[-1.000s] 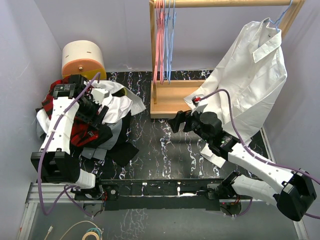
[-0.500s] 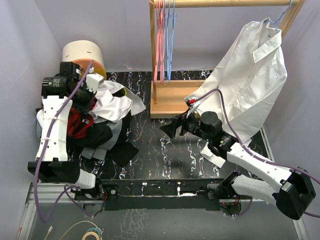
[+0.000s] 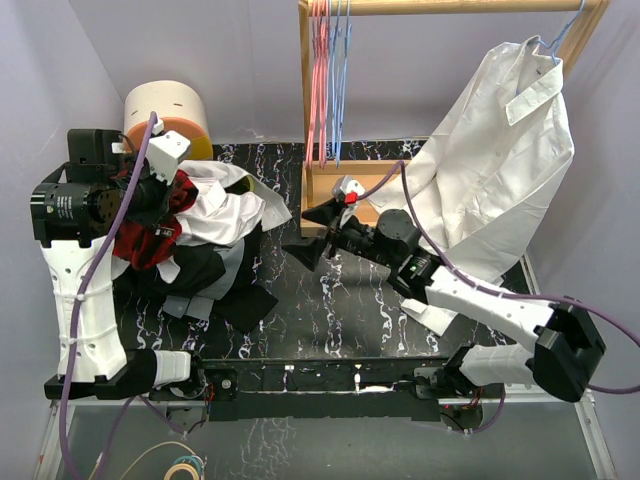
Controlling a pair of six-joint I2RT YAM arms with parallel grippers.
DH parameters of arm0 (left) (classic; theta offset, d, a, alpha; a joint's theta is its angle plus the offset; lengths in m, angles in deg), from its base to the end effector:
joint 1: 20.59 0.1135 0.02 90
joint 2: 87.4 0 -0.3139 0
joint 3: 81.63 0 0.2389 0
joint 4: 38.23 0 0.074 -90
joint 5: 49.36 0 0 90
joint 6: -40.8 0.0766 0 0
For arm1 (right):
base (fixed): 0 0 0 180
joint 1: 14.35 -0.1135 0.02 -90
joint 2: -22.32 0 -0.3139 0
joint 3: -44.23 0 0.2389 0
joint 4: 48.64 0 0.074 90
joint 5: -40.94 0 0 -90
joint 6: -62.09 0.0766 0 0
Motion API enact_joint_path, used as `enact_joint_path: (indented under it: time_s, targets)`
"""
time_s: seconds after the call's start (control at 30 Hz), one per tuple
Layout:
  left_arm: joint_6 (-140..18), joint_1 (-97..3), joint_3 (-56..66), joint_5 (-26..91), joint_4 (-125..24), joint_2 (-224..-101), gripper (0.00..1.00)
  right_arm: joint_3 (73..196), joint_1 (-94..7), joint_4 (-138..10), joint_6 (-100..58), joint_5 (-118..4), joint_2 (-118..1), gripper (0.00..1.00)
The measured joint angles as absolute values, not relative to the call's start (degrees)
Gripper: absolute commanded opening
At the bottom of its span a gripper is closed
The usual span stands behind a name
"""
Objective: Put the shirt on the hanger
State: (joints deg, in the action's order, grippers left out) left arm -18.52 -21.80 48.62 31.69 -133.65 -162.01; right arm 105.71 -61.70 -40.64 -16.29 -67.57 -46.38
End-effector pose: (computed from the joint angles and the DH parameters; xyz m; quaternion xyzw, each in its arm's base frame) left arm 0.1863 -0.0159 0.5176 0.2798 0.8589 0.0393 0.4271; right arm 0.1783 0.2295 0.3779 -0.3216 0.6246 0.4442 0.5560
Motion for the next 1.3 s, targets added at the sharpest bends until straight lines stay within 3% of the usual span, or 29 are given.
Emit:
enact_joint_path:
  time_s: [0.1, 0.2, 0.3, 0.6, 0.63, 0.77, 0.87, 1.07, 1.3]
  targets:
    - [-18.1, -21.8, 49.7, 29.2, -134.1, -161.7, 0.05, 109.4, -63.4, -34.6, -19.1, -66.3, -51.3, 0.98]
    - [-18.1, -21.8, 51.8, 26.6, -134.2, -161.6, 0.18, 112.6, -66.2, -27.7, -22.1, -65.5, -57.2, 0.98]
    - [-18.3, -21.8, 54.9, 22.8, -134.3, -161.3, 0.22, 116.0, -68.3, -21.5, -23.7, -65.2, -63.5, 0.98]
    - [-18.3, -21.1, 61.8, 16.9, -134.2, -157.9, 0.19, 134.3, -68.5, -14.9, -25.1, -65.0, -79.9, 0.98]
    - [-18.3, -21.1, 61.8, 16.8, -134.3, -157.6, 0.22, 135.7, -68.5, -14.9, -25.1, -65.8, -81.2, 0.98]
    - [-18.0, -21.1, 59.0, 16.9, -133.7, -156.6, 0.67, 137.3, -68.6, -15.6, -25.5, -68.6, -83.8, 0.98]
    - [-17.8, -21.1, 49.1, 17.8, -133.2, -153.7, 0.79, 133.8, -68.6, -15.4, -26.8, -69.7, -83.4, 0.99]
    - [-16.3, -21.1, 26.9, 22.7, -134.3, -149.7, 0.79, 122.2, -68.6, -16.9, -29.8, -71.7, -79.6, 0.98]
    - [-14.5, -21.0, 15.6, 23.1, -134.2, -148.7, 0.72, 115.1, -68.4, -17.6, -30.0, -71.7, -73.2, 0.98]
